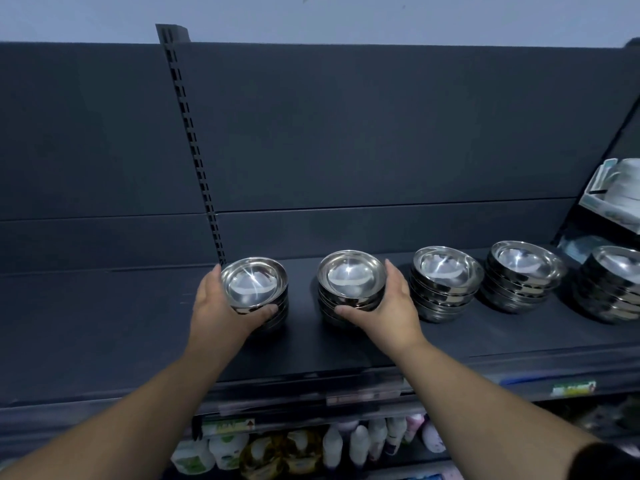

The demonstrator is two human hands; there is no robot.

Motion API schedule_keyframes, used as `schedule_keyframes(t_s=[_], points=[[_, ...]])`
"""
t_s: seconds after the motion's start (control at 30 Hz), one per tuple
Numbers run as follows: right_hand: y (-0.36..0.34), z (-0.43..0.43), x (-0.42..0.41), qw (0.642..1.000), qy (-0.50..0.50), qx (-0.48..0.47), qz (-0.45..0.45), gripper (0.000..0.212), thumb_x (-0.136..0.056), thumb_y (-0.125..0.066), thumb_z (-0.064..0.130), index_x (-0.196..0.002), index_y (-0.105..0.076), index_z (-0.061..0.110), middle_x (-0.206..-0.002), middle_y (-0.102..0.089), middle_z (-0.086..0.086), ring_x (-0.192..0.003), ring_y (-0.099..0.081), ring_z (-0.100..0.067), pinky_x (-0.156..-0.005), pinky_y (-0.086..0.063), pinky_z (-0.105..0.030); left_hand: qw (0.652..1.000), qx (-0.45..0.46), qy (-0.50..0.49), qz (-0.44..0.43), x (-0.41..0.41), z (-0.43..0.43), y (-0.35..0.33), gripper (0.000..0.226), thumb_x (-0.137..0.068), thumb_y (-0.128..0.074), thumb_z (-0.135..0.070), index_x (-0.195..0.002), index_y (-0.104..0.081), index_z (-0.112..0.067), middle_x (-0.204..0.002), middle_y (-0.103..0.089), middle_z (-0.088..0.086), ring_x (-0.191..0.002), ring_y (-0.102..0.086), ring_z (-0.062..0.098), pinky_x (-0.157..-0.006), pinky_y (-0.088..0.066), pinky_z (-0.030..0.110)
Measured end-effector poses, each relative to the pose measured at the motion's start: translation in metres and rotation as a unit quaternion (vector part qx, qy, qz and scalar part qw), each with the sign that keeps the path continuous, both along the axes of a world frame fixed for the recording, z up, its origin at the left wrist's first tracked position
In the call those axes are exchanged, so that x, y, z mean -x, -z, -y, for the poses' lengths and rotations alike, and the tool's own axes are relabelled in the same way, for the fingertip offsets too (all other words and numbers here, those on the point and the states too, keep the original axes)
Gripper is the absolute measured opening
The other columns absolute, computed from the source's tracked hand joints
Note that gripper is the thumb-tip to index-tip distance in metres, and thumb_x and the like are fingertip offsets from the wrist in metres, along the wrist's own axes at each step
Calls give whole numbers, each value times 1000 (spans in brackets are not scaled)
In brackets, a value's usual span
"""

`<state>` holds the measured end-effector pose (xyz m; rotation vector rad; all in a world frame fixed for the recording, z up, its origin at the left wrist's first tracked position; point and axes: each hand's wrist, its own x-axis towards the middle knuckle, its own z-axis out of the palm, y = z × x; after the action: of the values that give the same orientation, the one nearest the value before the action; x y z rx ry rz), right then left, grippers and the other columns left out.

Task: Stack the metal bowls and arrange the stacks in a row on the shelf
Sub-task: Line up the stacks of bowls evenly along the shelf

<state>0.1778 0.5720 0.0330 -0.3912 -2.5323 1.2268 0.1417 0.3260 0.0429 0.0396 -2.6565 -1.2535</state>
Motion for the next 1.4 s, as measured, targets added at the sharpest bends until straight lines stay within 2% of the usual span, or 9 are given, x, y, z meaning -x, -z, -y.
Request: schedule_keyframes(t_s=[0.2,0.33,0.47,0.67,0.8,0.9,1.1,1.27,1.4], points=[[15,-44,-51,975,14,-221,18,63,-79,-59,67,-127,-56,26,-127,-57,7,-120,-51,-15,-99,-42,-33,969,179,76,-150,-20,-30,-4,84,-63,-84,-46,-132,-50,-14,-147,-40,6,-138,-33,27,-113,-29,44],[20,-109,-74,942,25,-324,83,65,-79,-47,76,-124,-58,30,-124,-57,8,-116,-52,-15,-96,-42,-33,951,191,184,-161,-45,-74,4,78,-69,-79,-49,-134,-50,-18,-148,-39,1,-137,-31,15,-113,-25,32],[18,-177,-91,941,50,-323,85,64,-79,-58,68,-128,-54,26,-126,-55,4,-115,-53,-20,-93,-46,-35,952,136,252,-106,-62,-129,16,81,-78,-68,-55,-145,-32,-28,-153,-23,-14,-139,-24,3,-113,-25,21],[12,-264,-91,972,124,-188,64,79,-69,-80,49,-129,-45,11,-129,-49,-8,-118,-52,-26,-91,-51,-39,982,-30,177,59,-60,-223,31,101,-70,-79,-48,-150,-20,-25,-154,-31,-5,-134,-39,13,-111,-38,36],[17,-305,-78,983,102,-148,24,102,-66,-86,39,-145,-28,11,-149,-32,-10,-134,-40,-26,-106,-41,-36,992,-77,83,61,-50,-269,41,119,-62,-87,-39,-152,-12,-19,-157,-23,4,-141,-29,19,-115,-29,34],[24,-322,-65,976,57,-211,5,112,-65,-87,39,-150,-15,22,-159,-12,-4,-142,-29,-29,-109,-37,-39,996,-72,41,35,-45,-295,44,126,-58,-91,-31,-153,-10,-16,-157,-18,6,-144,-20,18,-114,-20,26],[30,-332,-35,931,-3,-360,-63,110,-56,-88,49,-144,-27,23,-158,-16,-13,-141,-27,-40,-109,-38,-53,997,-71,-11,34,-32,-321,56,130,-54,-93,-26,-152,-8,-17,-157,-18,8,-144,-21,19,-110,-17,19],[35,-331,-26,979,0,-183,-85,120,-57,-89,43,-148,-10,35,-160,-1,-3,-147,-13,-28,-115,-24,-40,992,-104,-34,64,-28,-323,65,133,-51,-93,-35,-151,-7,-21,-151,-35,6,-137,-39,21,-114,-34,39],[50,-340,-34,997,19,-41,-60,130,-58,-91,37,-153,-4,23,-160,-13,-6,-147,-18,-18,-113,-21,-25,986,-112,-63,106,-38,-330,66,126,-52,-90,-44,-149,-16,-12,-142,-48,8,-130,-48,23,-109,-40,41]])
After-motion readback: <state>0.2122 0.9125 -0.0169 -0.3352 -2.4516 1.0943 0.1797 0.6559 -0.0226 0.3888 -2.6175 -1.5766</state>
